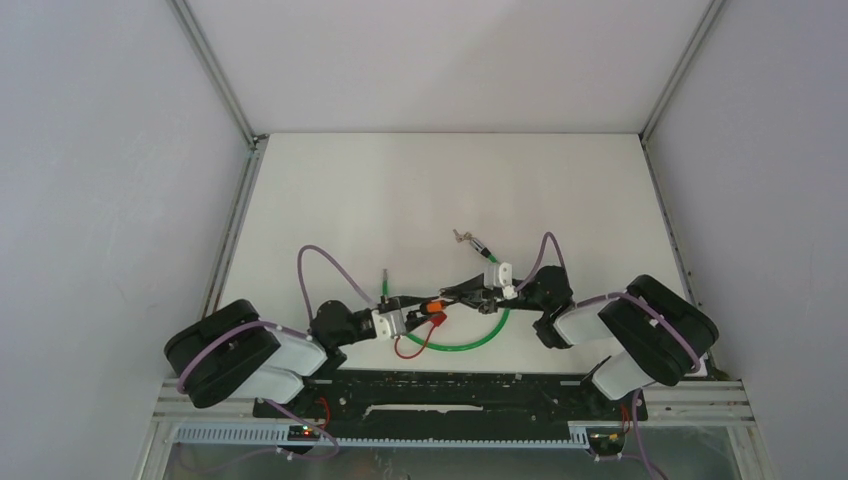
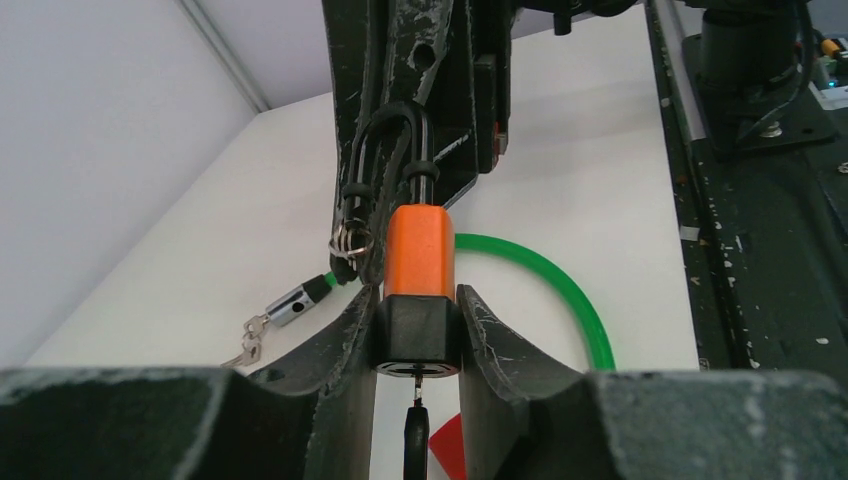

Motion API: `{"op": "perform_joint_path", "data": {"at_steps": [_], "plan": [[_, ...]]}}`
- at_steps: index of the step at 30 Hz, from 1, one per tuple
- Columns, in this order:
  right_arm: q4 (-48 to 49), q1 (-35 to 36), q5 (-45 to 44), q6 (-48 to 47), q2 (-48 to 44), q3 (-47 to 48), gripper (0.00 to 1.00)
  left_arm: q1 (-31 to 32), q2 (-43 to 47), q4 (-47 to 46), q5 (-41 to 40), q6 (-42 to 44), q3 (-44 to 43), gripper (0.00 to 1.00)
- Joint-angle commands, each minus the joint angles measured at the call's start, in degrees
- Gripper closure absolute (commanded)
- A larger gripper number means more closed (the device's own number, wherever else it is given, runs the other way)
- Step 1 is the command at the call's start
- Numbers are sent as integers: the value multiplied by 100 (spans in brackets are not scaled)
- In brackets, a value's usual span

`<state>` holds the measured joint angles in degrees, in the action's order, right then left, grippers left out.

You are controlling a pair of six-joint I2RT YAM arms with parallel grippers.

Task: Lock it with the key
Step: Lock the lock.

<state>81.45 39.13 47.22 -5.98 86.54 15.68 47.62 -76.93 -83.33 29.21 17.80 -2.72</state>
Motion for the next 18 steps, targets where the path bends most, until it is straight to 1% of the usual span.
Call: {"op": "perform_joint_path", "data": {"at_steps": [1, 9, 10, 11, 14, 15, 18], "plan": [[414, 6, 260, 87, 180, 179, 100, -26, -45, -693, 368, -109, -260, 100], [281, 3, 500, 115, 277, 296, 100, -24, -48, -781, 307, -67, -223, 100], [234, -16, 451, 103, 249, 297, 98, -29, -24, -781, 261, -36, -208, 100], [111, -35, 310, 89, 207, 295, 91, -27, 7, -781, 188, -13, -186, 100], [-734, -3, -638, -270, -102, 295, 73, -25, 147, -781, -178, 97, -93, 100], [-1072, 23, -910, -440, -248, 302, 68, -26, 199, -780, -396, 124, -57, 100], [-2046, 118, -1595, -962, -615, 390, 58, -30, 321, -781, -797, 217, 44, 100]]}}
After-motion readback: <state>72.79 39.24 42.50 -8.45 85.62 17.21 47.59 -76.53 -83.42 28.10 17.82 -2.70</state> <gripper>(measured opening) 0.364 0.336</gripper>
